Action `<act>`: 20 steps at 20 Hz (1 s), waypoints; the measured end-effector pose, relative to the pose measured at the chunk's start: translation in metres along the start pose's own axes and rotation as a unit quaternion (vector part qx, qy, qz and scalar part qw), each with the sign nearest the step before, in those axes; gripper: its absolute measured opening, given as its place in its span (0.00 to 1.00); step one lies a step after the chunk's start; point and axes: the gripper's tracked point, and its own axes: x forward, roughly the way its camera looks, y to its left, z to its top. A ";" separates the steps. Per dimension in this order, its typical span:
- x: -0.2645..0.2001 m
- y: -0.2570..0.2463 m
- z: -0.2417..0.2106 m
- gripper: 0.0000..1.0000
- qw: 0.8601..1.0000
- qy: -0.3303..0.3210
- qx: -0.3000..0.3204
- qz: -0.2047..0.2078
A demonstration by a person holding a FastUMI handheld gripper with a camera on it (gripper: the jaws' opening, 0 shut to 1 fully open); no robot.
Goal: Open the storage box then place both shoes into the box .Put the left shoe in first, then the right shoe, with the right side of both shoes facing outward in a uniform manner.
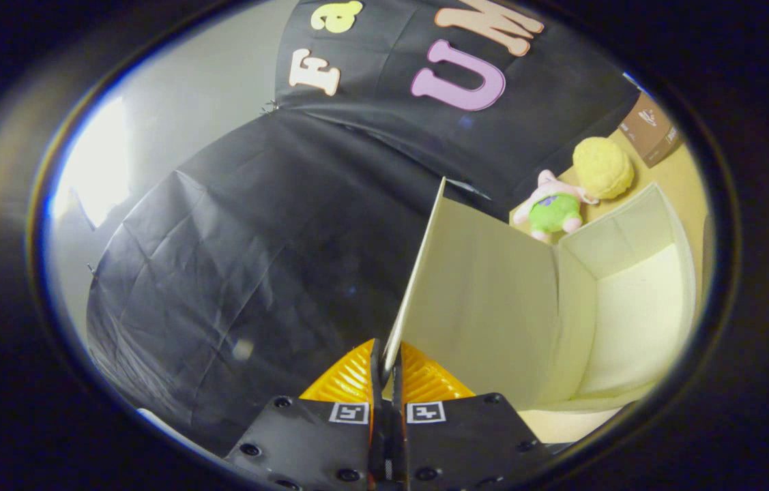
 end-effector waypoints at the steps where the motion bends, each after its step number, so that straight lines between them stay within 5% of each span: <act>1: 0.007 0.002 -0.003 0.15 1.000 0.005 0.001 -0.001; 7: 0.019 0.011 -0.021 0.66 0.994 0.011 -0.105 -0.011; 11: 0.008 -0.015 -0.019 1.00 0.988 0.009 -0.143 -0.056; 20: -0.082 -0.078 0.058 1.00 0.964 -0.064 -0.191 -0.174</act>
